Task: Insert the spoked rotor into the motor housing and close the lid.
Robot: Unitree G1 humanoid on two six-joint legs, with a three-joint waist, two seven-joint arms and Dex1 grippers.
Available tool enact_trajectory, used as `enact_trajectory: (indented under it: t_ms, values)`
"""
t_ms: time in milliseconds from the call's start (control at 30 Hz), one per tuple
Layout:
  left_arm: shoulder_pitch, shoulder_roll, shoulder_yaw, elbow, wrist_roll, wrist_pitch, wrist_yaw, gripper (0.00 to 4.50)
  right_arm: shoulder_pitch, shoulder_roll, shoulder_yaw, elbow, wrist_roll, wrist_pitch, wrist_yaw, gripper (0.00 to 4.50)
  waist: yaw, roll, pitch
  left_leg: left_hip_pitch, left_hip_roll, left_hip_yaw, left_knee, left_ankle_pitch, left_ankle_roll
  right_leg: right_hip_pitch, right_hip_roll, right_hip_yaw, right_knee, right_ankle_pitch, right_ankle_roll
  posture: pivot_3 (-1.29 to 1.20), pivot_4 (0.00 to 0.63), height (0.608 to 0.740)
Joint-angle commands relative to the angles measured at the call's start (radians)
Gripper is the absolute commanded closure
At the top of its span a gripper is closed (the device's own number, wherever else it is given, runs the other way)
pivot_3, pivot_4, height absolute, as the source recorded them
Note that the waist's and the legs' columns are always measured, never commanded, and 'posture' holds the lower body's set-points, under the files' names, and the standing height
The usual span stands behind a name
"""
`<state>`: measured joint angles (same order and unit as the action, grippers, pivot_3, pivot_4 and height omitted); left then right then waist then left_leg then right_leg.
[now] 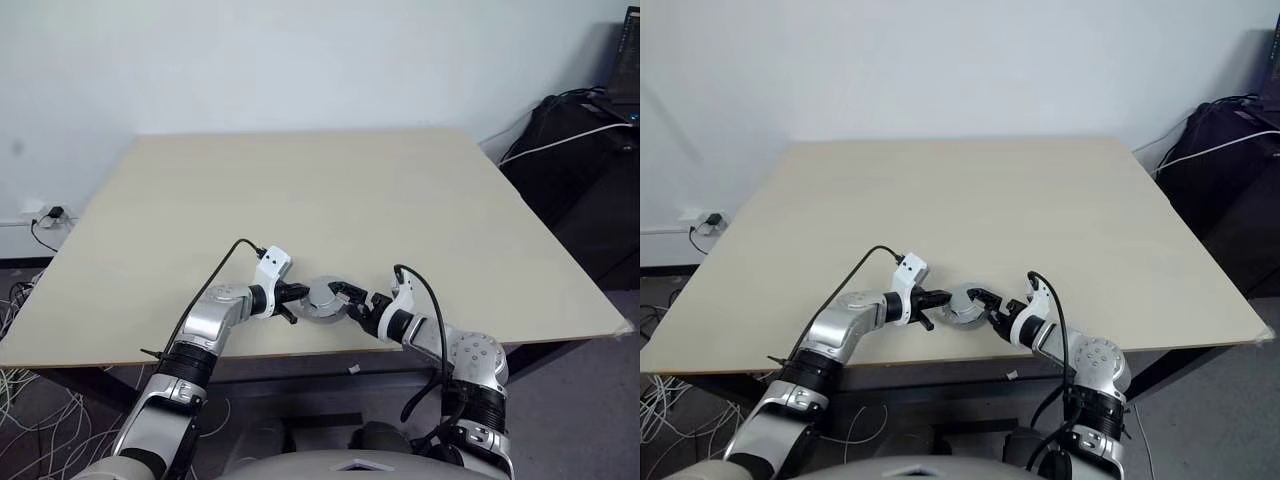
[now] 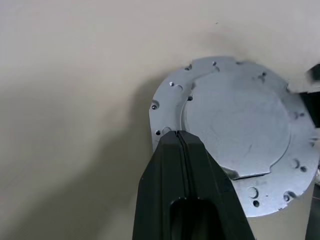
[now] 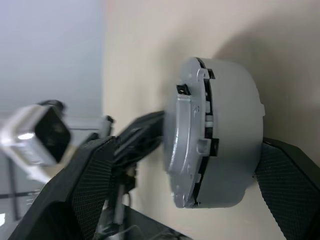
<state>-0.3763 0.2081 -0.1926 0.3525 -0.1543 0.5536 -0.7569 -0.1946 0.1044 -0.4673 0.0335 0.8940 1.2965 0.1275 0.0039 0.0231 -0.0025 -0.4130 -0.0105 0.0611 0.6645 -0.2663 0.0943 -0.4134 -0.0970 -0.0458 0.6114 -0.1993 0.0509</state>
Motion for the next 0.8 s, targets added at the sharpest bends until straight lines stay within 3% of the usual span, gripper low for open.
enact_trajectory:
  t_ms: [33,300,400,667,800]
  values:
    - [0.01,-0.027,-0.055,-0.004,0.001,0.021,-0.024,4.5,-0.006,0.108,0.068,-0.034,0.094,0.013,0.054,0.03,-0.001,0.0,0.0,0.0,0.0,0.0,0.0,-0.001,-0.001,0.0,0.0,0.0,0.0,0.0,0.0,0.0,0.0,0.74]
    - [0.014,-0.031,-0.055,-0.005,0.001,0.02,-0.024,4.5,0.02,0.091,0.114,-0.048,0.059,0.042,0.023,0.03,-0.008,0.0,0.0,0.0,0.0,0.0,0.0,-0.002,-0.003,0.0,-0.001,0.001,0.0,0.0,0.0,0.0,0.0,0.74]
    - [0.015,-0.032,-0.054,-0.007,0.0,0.022,-0.024,4.5,0.029,0.087,0.129,-0.047,0.048,0.042,0.015,0.61,-0.012,0.0,0.0,0.0,0.0,0.0,0.0,-0.002,-0.003,0.0,-0.001,0.001,0.0,0.0,0.0,0.0,0.0,0.74]
    - [0.016,-0.035,-0.052,-0.005,0.003,0.023,-0.022,4.5,0.023,0.092,0.114,-0.043,0.048,0.018,0.004,3.02,-0.014,0.001,-0.001,0.0,0.0,0.0,-0.001,-0.002,-0.003,-0.001,-0.001,0.001,0.0,0.0,0.0,0.0,0.0,0.74]
    - [0.018,-0.037,-0.049,-0.007,0.005,0.024,-0.023,4.5,0.024,0.09,0.114,-0.047,0.052,0.012,-0.001,3.17,-0.012,0.001,-0.001,0.0,0.0,0.0,0.0,-0.002,-0.003,-0.001,-0.002,0.002,0.0,0.001,-0.001,0.0,0.0,0.74]
